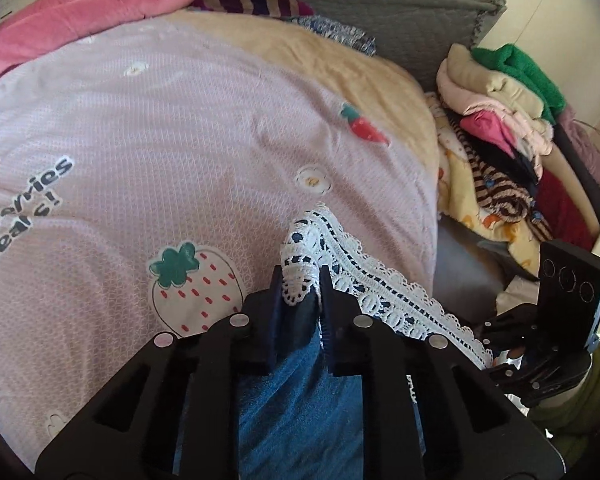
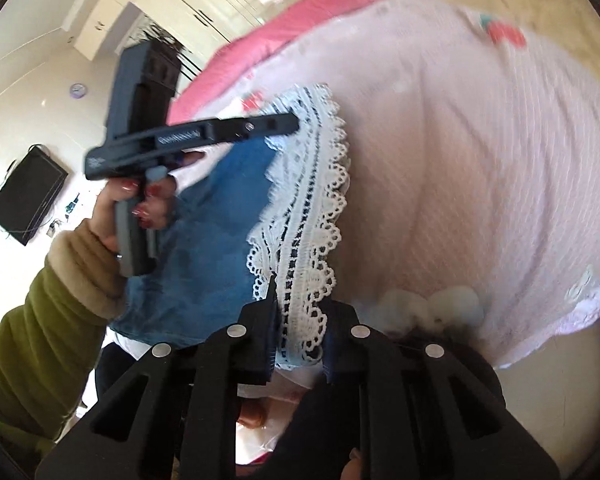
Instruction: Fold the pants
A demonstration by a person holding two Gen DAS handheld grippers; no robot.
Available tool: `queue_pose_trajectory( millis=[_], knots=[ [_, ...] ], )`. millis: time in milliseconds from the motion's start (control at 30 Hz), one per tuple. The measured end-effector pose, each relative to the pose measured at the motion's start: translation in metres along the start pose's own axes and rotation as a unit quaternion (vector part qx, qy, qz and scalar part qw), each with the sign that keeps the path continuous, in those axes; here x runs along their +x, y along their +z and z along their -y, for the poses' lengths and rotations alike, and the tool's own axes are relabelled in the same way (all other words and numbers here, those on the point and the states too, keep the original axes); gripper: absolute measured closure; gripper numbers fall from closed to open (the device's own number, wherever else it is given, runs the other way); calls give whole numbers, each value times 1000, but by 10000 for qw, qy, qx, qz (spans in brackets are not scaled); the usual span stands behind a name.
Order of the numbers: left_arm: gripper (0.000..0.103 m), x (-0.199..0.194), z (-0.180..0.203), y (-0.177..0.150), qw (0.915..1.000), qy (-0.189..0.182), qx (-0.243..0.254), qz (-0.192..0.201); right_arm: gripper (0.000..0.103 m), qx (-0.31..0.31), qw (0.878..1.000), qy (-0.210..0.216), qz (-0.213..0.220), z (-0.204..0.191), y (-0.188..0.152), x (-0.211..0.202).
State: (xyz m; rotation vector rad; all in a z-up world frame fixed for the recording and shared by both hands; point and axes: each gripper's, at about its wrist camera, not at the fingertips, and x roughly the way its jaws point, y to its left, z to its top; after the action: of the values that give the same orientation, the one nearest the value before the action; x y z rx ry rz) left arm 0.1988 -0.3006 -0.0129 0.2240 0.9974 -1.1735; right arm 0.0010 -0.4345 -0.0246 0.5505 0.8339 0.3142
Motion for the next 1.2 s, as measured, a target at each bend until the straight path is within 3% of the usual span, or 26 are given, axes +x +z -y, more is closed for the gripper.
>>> queue_pose_trajectory(
  millis=[167, 267, 567, 733, 867, 1033, 1100, 1167, 1200],
  knots=[
    [93, -41, -4, -1, 9983, -237, 22, 536, 87, -500, 9985, 78, 209, -39, 9, -13],
    [93, -69, -10, -9, 9967, -184, 17, 789, 87, -840, 9960, 186, 242, -68, 15, -13],
    [94, -154, -44, -63, 9871, -115, -461, 1529, 87, -1843, 9813, 545, -133, -152, 23, 27],
    [94, -179, -65, -108, 9837, 138, -900, 1553, 87, -2331, 9687, 599, -616, -190, 9, 65],
    [94, -188, -76, -146, 9808, 547, -1194, 1439, 87, -2642, 9573, 569, -1028, -216, -9, 100],
    [91, -199, -90, -182, 9684, 1024, -1714, 1496, 87, -3095, 9415, 295, -1299, -240, -37, 135],
    [82, -207, -94, -193, 9607, 1239, -1880, 1621, 86, -3286, 9350, 160, -1328, -248, -49, 144],
    [79, -215, -100, -202, 9536, 1183, -2130, 1767, 83, -3292, 9341, 192, -1368, -256, -59, 155],
    [72, -219, -103, -205, 9495, 1208, -2232, 1846, 82, -3318, 9334, 174, -1355, -257, -64, 158]
  ],
)
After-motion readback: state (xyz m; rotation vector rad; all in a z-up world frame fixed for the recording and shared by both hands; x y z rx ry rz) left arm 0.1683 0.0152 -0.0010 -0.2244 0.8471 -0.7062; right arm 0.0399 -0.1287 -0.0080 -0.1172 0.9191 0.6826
